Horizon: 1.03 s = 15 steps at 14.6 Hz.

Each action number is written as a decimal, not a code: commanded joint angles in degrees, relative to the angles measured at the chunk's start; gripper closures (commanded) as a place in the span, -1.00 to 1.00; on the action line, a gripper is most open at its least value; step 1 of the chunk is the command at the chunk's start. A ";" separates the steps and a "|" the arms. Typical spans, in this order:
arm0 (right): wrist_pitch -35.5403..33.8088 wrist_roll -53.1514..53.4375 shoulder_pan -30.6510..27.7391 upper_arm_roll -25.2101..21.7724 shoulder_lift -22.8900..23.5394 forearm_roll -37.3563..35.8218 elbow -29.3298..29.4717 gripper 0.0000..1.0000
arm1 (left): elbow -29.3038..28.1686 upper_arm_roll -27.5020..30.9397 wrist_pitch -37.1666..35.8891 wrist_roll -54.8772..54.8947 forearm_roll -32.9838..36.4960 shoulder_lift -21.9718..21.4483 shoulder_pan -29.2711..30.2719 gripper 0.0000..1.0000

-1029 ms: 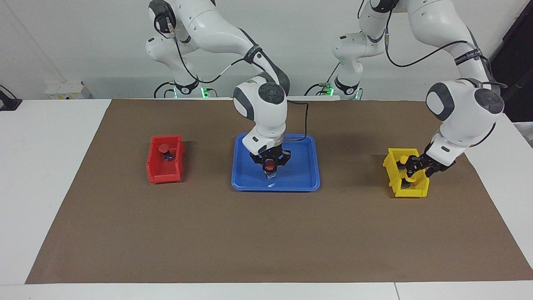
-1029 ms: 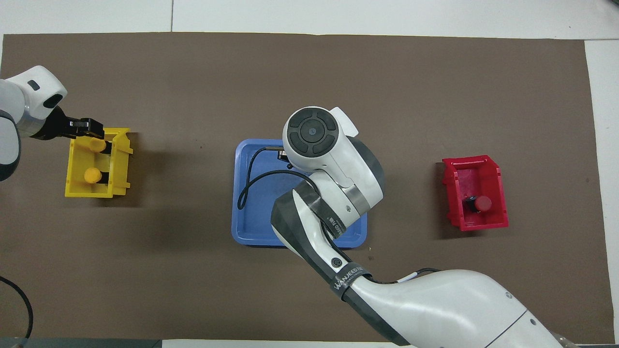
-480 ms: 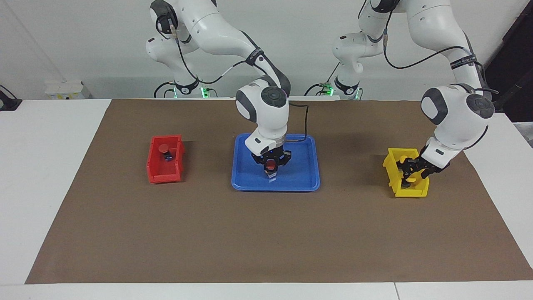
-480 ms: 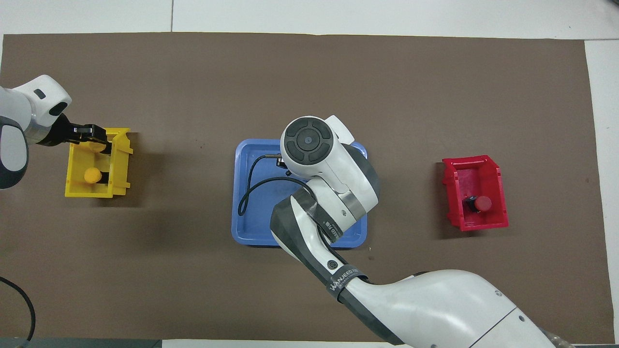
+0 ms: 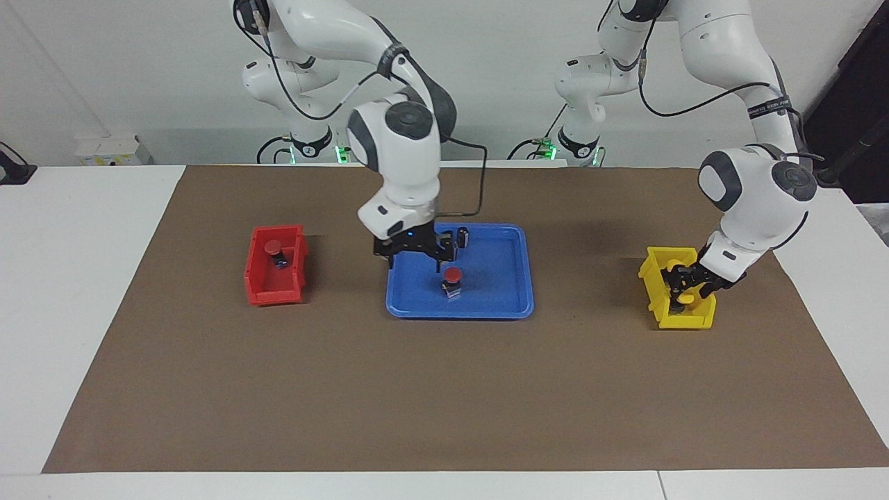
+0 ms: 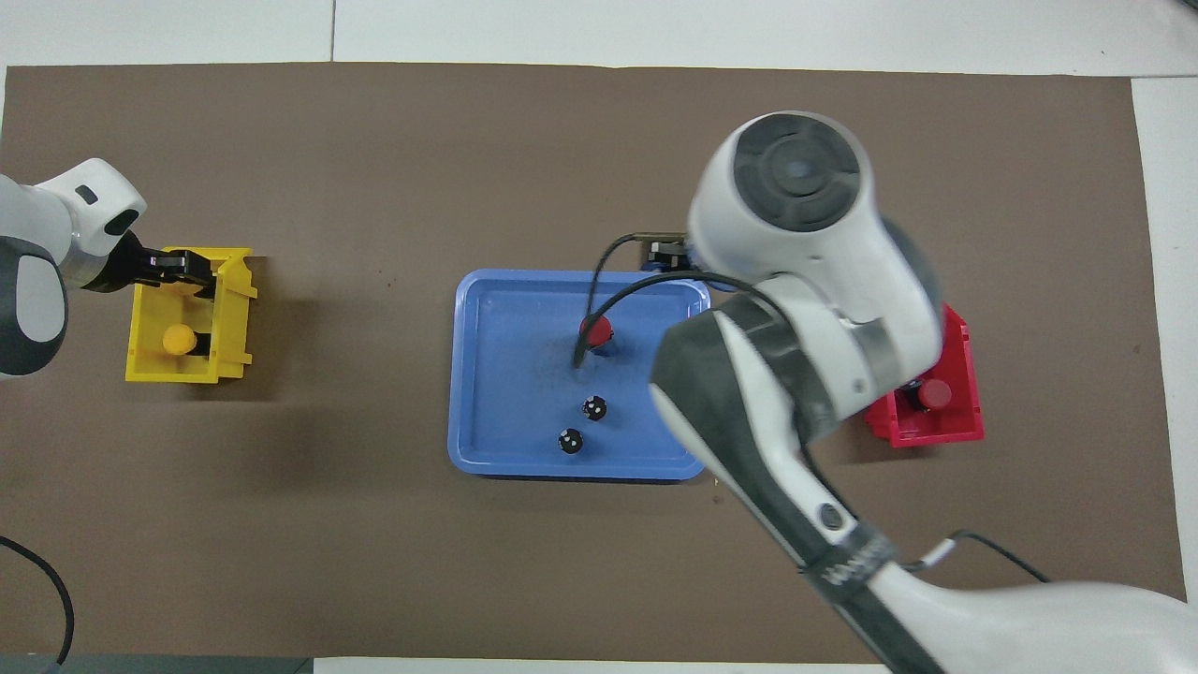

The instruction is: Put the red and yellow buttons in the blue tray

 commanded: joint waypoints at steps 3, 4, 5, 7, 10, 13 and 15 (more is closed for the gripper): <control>10.69 -19.31 -13.71 0.84 -20.06 0.91 -30.82 -1.00 | -2.98 -0.28 5.05 -0.43 -1.11 -0.42 -0.06 0.80; 14.04 -23.19 -16.01 0.84 -20.86 1.78 -33.91 -0.99 | -2.80 -0.28 4.96 -0.43 -1.03 -0.42 0.03 0.97; 15.11 -27.23 -18.20 0.75 -21.04 2.66 -35.16 -0.94 | -1.75 -0.28 3.83 -0.43 -1.03 -0.25 0.20 0.97; 15.12 -32.87 -22.34 0.75 -20.87 3.80 -35.96 -0.76 | 4.99 -0.19 -3.79 -0.08 -0.50 0.80 0.12 0.97; 16.96 -32.72 -22.89 0.66 -20.52 6.80 -38.15 -0.44 | 21.58 -0.37 -19.51 -2.08 2.83 1.68 -3.72 0.97; 21.09 -33.51 -22.80 0.66 -19.03 6.80 -40.43 -0.44 | 26.38 -0.37 -24.23 -16.71 4.51 3.80 -14.07 0.97; 24.61 -33.77 -22.80 0.66 -18.84 6.80 -42.80 -0.40 | 22.81 -0.72 -22.12 -29.03 3.99 2.57 -20.94 0.97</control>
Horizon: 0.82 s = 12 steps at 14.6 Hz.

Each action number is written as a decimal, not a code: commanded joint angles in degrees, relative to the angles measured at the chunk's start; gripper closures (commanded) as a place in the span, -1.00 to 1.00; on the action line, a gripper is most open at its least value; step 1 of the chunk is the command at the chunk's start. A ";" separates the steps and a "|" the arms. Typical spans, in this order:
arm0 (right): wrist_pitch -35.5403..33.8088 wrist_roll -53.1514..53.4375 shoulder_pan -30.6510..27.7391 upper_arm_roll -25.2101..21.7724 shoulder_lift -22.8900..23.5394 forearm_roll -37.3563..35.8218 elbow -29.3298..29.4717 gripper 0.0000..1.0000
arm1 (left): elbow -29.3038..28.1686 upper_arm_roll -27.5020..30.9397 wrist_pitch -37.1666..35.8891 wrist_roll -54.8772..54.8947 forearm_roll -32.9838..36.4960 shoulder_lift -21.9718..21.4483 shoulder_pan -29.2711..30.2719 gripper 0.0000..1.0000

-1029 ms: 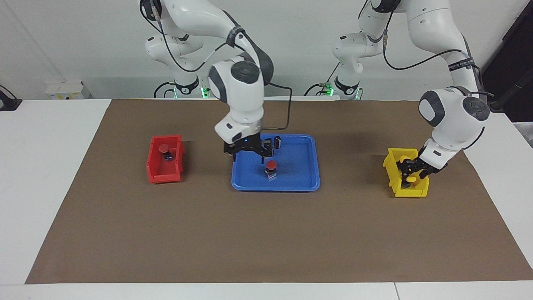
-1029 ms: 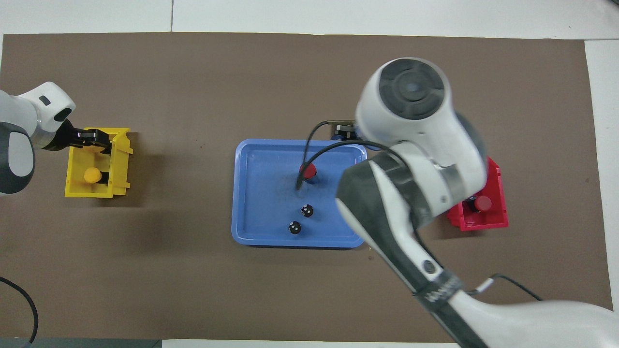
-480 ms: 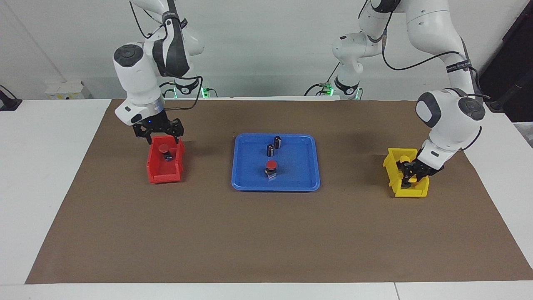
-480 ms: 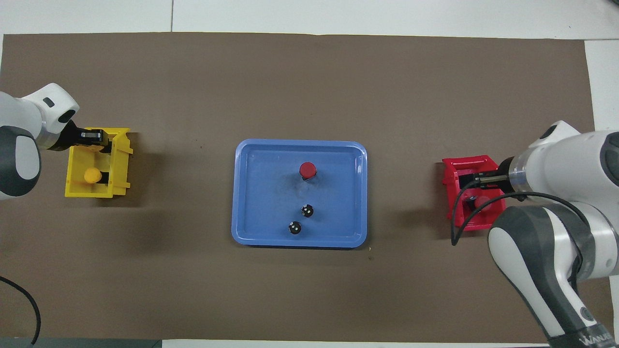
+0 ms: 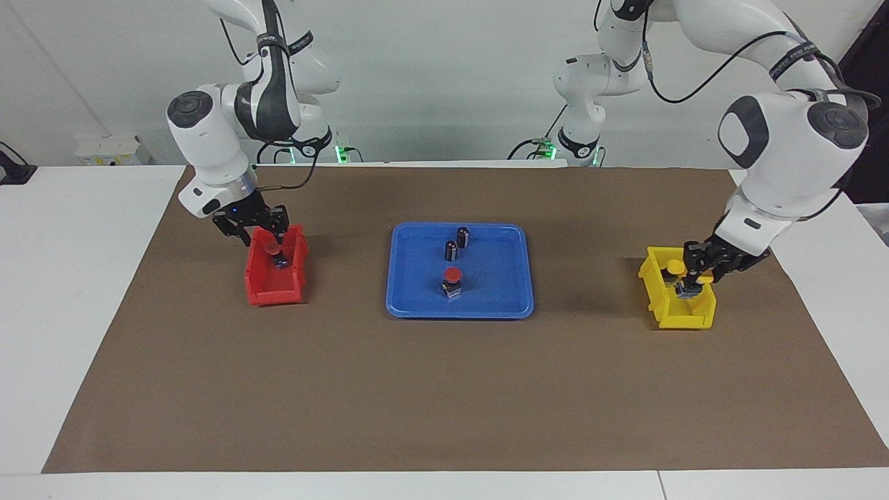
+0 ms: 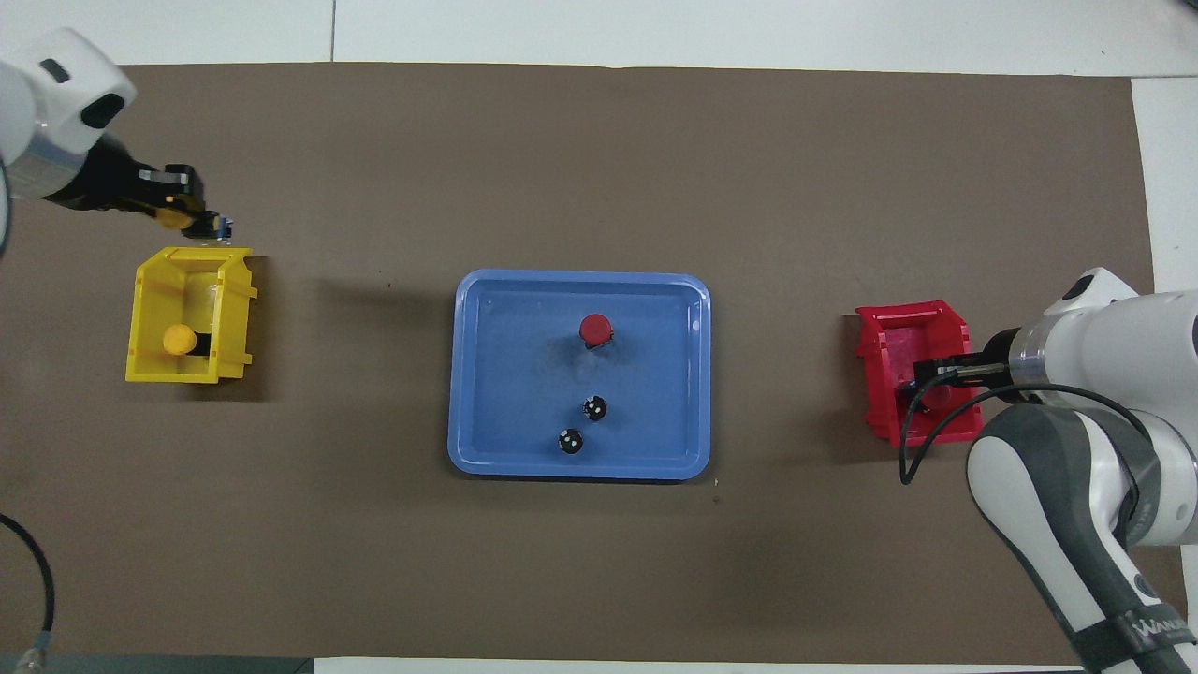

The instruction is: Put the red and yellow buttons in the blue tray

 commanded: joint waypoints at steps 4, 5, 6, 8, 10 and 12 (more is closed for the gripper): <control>5.69 -2.44 -0.69 0.19 0.51 1.36 -4.15 -0.33 | -10.49 0.49 9.34 -23.61 -2.37 -0.16 -18.54 0.97; 6.67 -2.44 -0.61 0.20 0.86 1.36 -4.59 -0.31 | -11.47 0.49 10.66 -26.68 -2.37 0.10 -20.83 0.97; 7.46 -2.44 -0.60 0.20 1.21 1.36 -5.12 -0.30 | -12.78 0.49 13.03 -29.67 -2.37 0.45 -22.33 0.97; 8.69 -2.79 -0.69 0.11 1.31 1.36 -6.26 -0.27 | -16.91 0.40 16.90 -30.49 -2.37 0.01 -23.74 0.97; 8.78 -2.71 -0.61 0.20 1.13 1.36 -7.14 -0.16 | -17.89 0.49 19.54 -33.29 -2.37 1.24 -25.33 0.97; 8.35 -2.88 -0.60 0.20 1.04 1.36 -6.97 0.18 | -17.89 0.57 20.34 -33.57 -2.20 2.82 -25.69 0.97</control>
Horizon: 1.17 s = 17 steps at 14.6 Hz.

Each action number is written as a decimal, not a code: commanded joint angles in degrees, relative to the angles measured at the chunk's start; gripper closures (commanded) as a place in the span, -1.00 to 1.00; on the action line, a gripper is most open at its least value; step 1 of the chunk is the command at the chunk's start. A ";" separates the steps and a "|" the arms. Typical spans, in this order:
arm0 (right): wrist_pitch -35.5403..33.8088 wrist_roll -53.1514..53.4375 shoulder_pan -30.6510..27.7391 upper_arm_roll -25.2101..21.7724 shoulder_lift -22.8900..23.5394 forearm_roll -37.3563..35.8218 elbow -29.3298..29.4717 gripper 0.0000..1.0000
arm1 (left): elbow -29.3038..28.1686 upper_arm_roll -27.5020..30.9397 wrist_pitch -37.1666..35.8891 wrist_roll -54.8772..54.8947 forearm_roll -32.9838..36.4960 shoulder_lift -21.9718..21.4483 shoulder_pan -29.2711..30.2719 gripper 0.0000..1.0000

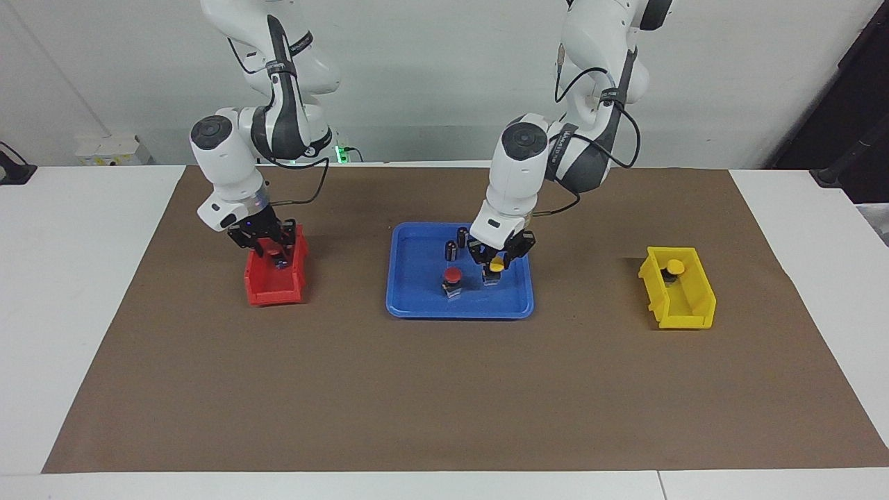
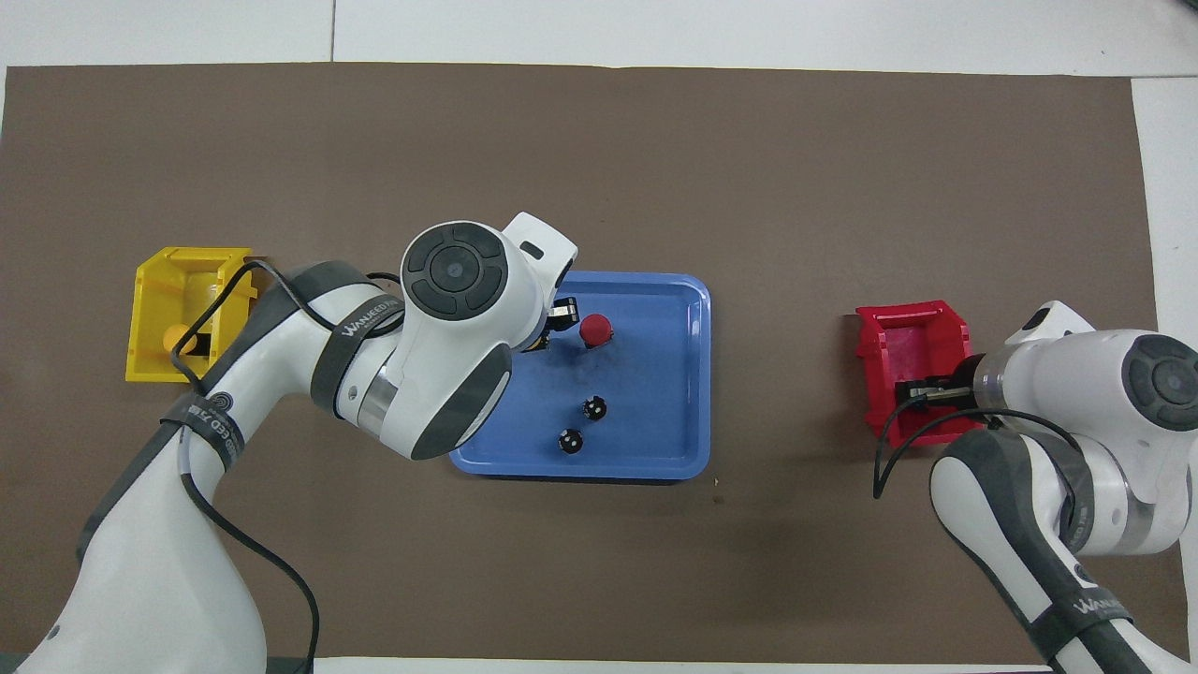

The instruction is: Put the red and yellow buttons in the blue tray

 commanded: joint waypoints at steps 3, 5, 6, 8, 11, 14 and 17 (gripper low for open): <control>-2.01 -2.41 -0.76 0.17 -0.46 1.36 0.91 0.42 | -1.45 1.11 2.24 -1.04 -0.76 1.51 -1.14 -0.09; -10.24 -2.32 -0.67 0.26 -0.02 1.36 7.39 0.42 | -0.85 1.29 1.01 -1.04 -0.76 1.24 -1.92 -0.93; -14.29 -2.15 -0.58 0.26 -0.02 1.36 10.82 0.42 | -0.06 1.29 -0.21 -0.87 -0.76 0.72 -1.84 -0.98; -21.50 -1.10 0.29 0.52 0.51 1.36 18.02 0.42 | 2.49 1.55 -6.34 0.10 -0.58 -1.56 -0.53 -1.00; -27.08 8.81 5.11 2.19 5.77 1.45 29.73 0.41 | 3.20 1.99 -14.00 12.09 3.37 -6.47 7.00 -1.00; -21.99 25.22 15.02 2.63 13.74 1.36 37.10 0.40 | 4.43 2.08 -21.39 32.38 3.11 -12.89 18.95 -1.00; -16.11 35.19 21.11 2.63 21.06 0.40 40.38 0.41 | 5.04 2.25 -23.77 47.60 1.97 -15.28 29.15 -1.00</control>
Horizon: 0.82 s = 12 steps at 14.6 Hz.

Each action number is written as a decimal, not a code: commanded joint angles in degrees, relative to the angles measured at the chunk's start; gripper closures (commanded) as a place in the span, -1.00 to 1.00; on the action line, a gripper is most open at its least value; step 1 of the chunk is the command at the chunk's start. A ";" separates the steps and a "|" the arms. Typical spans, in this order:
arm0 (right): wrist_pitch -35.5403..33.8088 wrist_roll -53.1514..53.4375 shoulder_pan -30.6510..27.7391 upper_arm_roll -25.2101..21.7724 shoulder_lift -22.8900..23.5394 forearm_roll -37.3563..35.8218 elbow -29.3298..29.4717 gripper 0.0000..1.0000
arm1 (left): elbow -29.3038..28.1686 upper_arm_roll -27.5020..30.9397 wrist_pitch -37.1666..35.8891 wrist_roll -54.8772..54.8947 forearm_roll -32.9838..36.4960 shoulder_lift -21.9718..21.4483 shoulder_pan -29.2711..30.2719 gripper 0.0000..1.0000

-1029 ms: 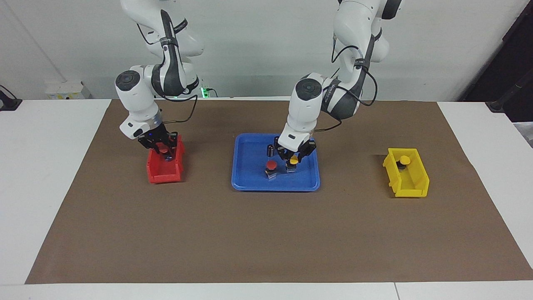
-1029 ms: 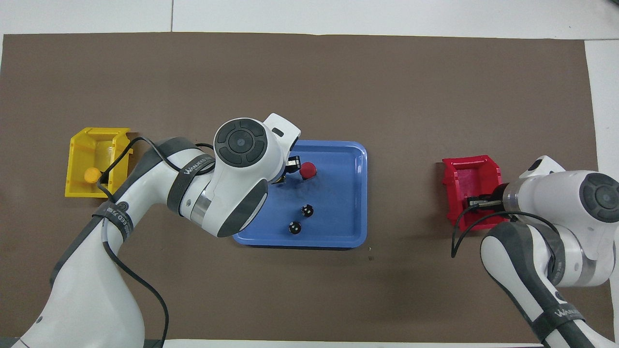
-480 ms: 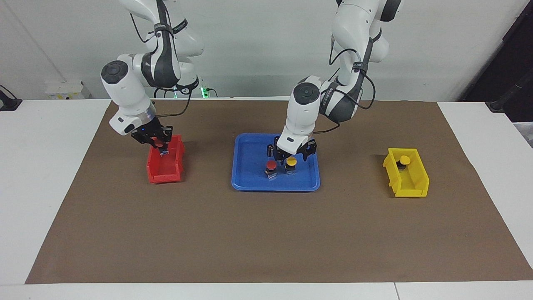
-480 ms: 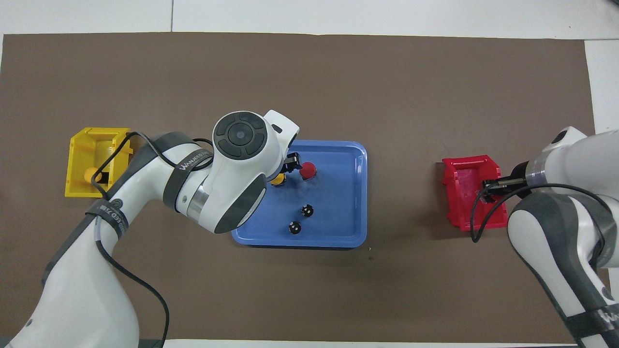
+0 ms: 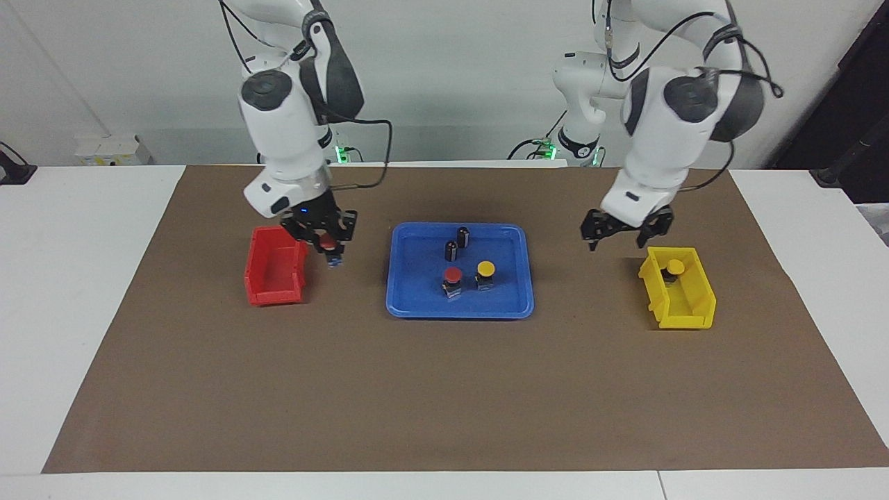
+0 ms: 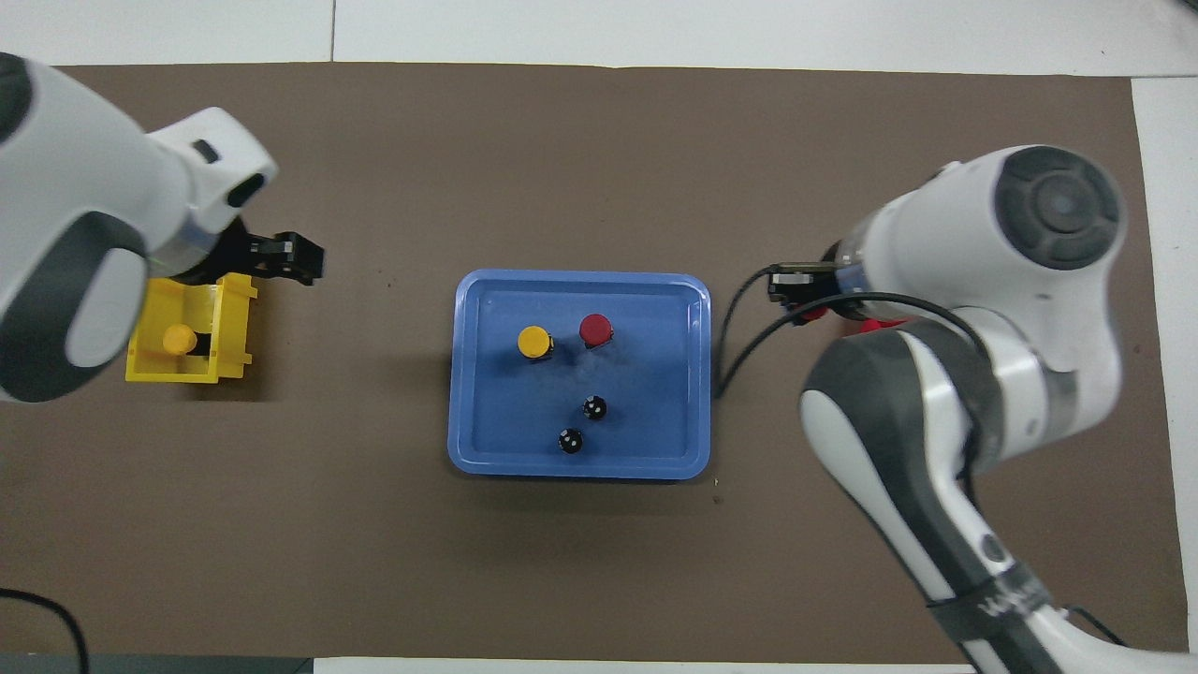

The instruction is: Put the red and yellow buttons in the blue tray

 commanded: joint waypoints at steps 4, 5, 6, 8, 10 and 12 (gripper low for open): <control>5.71 7.90 6.07 -0.19 10.12 -1.26 3.85 0.40 | -6.60 -0.80 5.80 17.96 -1.35 -3.65 13.18 -0.85; 5.88 8.52 7.81 -0.27 11.00 -1.44 3.85 0.40 | -8.63 -0.71 8.89 17.87 -2.84 -3.66 13.72 -0.67; 6.67 9.22 8.44 -0.28 12.14 -1.79 3.85 0.39 | -9.43 -0.62 10.66 17.96 -3.20 -3.05 13.90 -0.53; 8.77 9.93 8.45 -0.19 12.59 -2.49 2.10 0.36 | -12.76 -0.62 15.31 17.96 -3.29 -1.82 15.65 -0.45; 8.70 9.93 8.45 -0.19 12.24 -2.49 0.95 0.35 | -16.63 -0.62 20.50 17.87 -3.38 -1.55 15.74 -0.37; 9.83 10.36 8.53 -0.19 11.97 -2.49 -0.62 0.29 | -21.55 -0.62 25.50 17.78 -3.38 -1.46 16.09 -0.36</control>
